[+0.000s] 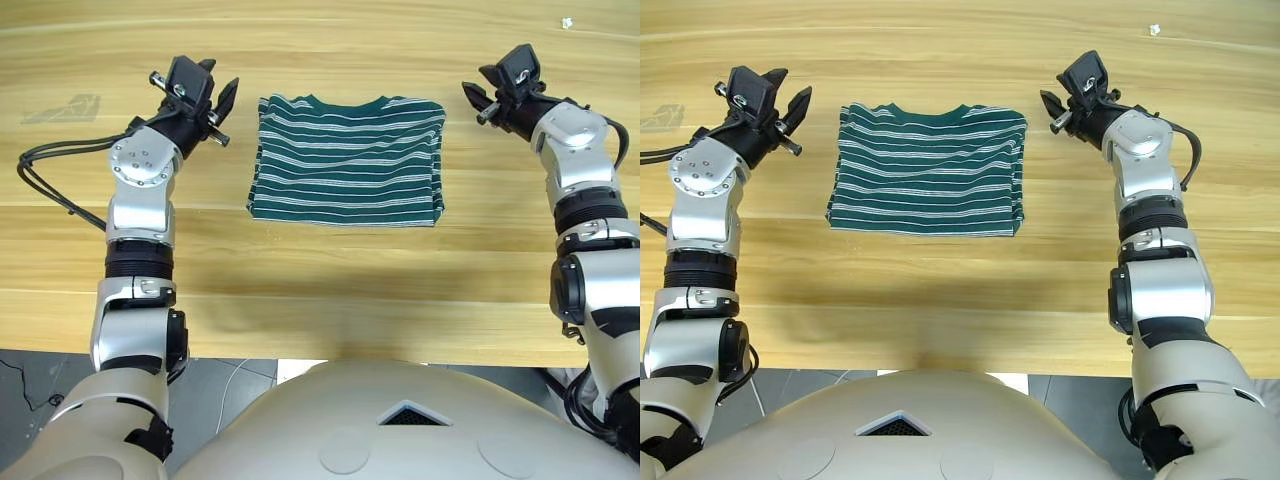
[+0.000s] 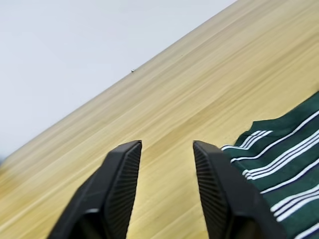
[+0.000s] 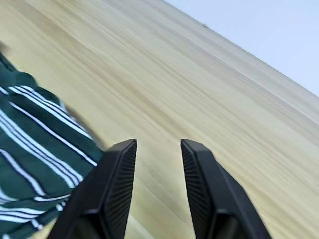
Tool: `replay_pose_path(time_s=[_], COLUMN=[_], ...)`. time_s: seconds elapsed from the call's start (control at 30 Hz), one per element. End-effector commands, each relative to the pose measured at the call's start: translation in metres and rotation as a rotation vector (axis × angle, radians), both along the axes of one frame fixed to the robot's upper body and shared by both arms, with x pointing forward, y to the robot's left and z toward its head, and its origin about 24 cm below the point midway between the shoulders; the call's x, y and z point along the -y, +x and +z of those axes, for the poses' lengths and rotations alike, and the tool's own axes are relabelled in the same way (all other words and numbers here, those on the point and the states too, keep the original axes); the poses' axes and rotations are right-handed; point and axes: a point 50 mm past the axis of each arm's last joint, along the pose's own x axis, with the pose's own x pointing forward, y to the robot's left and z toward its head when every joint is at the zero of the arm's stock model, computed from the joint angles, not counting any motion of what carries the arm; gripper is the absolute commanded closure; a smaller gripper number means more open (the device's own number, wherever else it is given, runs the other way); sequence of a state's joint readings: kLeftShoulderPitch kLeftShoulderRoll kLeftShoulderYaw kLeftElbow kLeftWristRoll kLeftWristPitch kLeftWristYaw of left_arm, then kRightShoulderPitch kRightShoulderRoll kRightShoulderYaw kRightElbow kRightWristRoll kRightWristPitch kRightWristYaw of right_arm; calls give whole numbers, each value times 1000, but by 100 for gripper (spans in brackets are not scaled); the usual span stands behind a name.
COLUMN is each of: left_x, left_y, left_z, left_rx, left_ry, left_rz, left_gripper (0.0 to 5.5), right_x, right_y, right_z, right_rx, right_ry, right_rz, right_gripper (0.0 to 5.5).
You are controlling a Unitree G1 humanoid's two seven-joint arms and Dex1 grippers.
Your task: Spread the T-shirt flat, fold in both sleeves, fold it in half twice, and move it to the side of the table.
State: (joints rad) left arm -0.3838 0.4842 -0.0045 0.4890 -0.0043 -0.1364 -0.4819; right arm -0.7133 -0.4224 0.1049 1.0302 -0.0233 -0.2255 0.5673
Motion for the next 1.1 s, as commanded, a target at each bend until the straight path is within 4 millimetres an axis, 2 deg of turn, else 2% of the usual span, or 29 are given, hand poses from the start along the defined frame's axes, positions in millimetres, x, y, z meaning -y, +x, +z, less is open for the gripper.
replay_pose_path(time_s=[0.03,0.17,0.23,0.3,0.4,0.57,0.63,0.7,0.83,0.9,0.97,1.03,1.07,1.1], left_x=[4,6,6,5,7,16,17,16,13,12,9,4,3,2], left_y=[-8,-13,-20,-27,-29,-32,-34,-37,-38,-40,-44,-48,-51,-56], left_z=[-15,-6,-2,-2,3,3,0,-2,0,2,4,4,4,4], left_rx=[-34,40,70,77,85,72,60,51,55,63,72,77,78,78], left_ry=[-5,-18,-15,9,18,11,13,15,14,13,15,-3,-7,-7], left_rz=[-17,-15,-21,-30,-41,-80,-87,-88,-78,-76,-66,-37,-28,-27], left_gripper=[296,227,227,227,227,227,227,227,227,227,227,227,227,227], right_x=[-11,-42,-43,-44,-45,-49,-41,-23,28,47,49,46,41,27], right_y=[-2,-10,-11,-13,-18,-15,-16,-17,-22,-32,-50,-82,-104,-133], right_z=[-2,21,21,10,-8,-26,-32,-36,-38,-38,-41,-44,-41,-33], right_rx=[35,216,236,235,283,291,274,238,107,53,0,-87,-122,-161], right_ry=[-14,162,111,-100,-583,-886,-928,-975,-1148,-1154,-1016,-885,-832,-739], right_rz=[57,295,332,380,551,656,644,578,480,497,581,740,830,944], right_gripper=[387,387,387,387,387,387,387,387,387,387,387,387,387,387])
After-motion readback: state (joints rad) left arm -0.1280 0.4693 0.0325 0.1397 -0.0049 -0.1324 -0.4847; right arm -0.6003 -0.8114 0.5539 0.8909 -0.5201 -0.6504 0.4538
